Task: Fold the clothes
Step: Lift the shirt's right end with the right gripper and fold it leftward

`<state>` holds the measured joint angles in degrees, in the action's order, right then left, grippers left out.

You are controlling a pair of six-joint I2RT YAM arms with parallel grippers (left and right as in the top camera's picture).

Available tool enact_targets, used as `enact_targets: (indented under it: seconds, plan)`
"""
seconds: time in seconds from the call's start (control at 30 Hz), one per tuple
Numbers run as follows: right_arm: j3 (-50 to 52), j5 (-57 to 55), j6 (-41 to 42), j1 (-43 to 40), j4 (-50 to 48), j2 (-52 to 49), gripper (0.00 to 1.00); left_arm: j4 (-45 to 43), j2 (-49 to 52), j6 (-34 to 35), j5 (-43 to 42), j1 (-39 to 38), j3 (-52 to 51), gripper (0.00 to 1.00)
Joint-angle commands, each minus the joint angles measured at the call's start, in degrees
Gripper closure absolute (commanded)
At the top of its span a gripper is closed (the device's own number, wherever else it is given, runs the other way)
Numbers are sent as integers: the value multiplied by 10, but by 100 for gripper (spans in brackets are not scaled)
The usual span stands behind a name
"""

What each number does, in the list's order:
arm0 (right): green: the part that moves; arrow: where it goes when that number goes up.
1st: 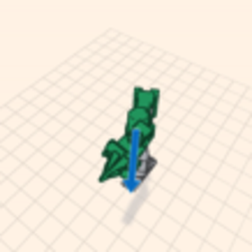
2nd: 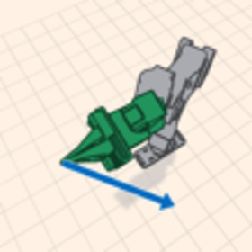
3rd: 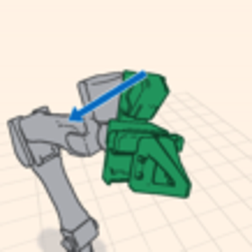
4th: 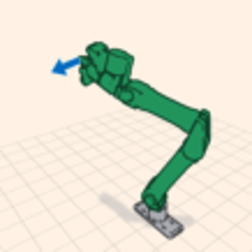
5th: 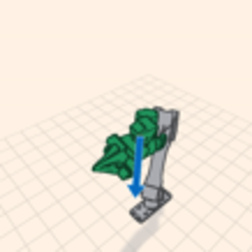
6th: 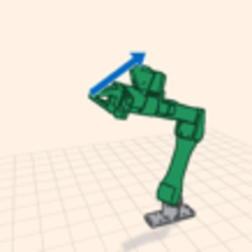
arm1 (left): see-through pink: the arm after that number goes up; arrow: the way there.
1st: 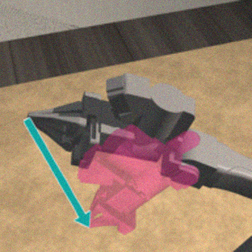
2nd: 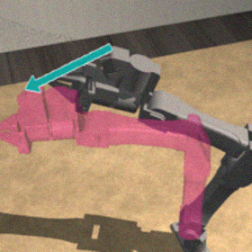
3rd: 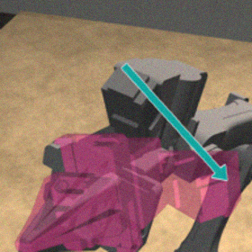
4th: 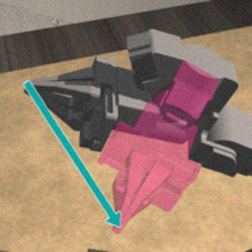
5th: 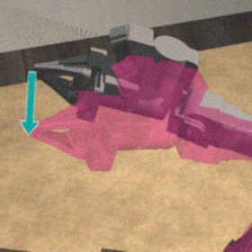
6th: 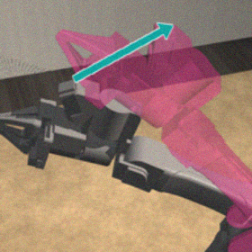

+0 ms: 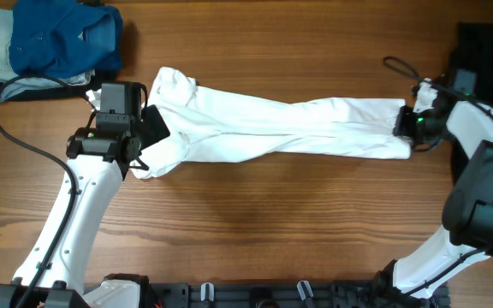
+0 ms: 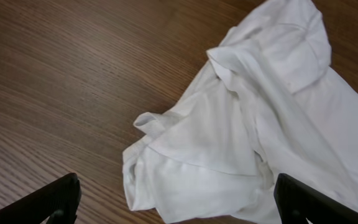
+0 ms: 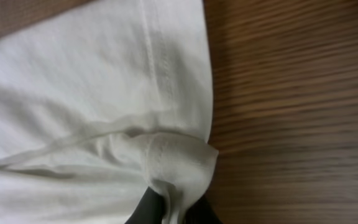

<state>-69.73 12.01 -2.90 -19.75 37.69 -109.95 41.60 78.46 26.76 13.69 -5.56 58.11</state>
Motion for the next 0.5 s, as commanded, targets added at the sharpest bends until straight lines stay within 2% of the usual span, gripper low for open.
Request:
enact_targets:
  seconds: [0.0, 0.2, 0.47]
  plan:
    - [-47, 6, -17, -36, 19, 11, 96, 1, -7, -9, 14, 14, 7, 0]
    - [-71, 46, -36, -51, 28, 42, 96, 16, -7, -9, 14, 17, 7, 0]
    - [-71, 92, -45, 11, 59, 70, 96, 20, -7, -9, 14, 17, 7, 0]
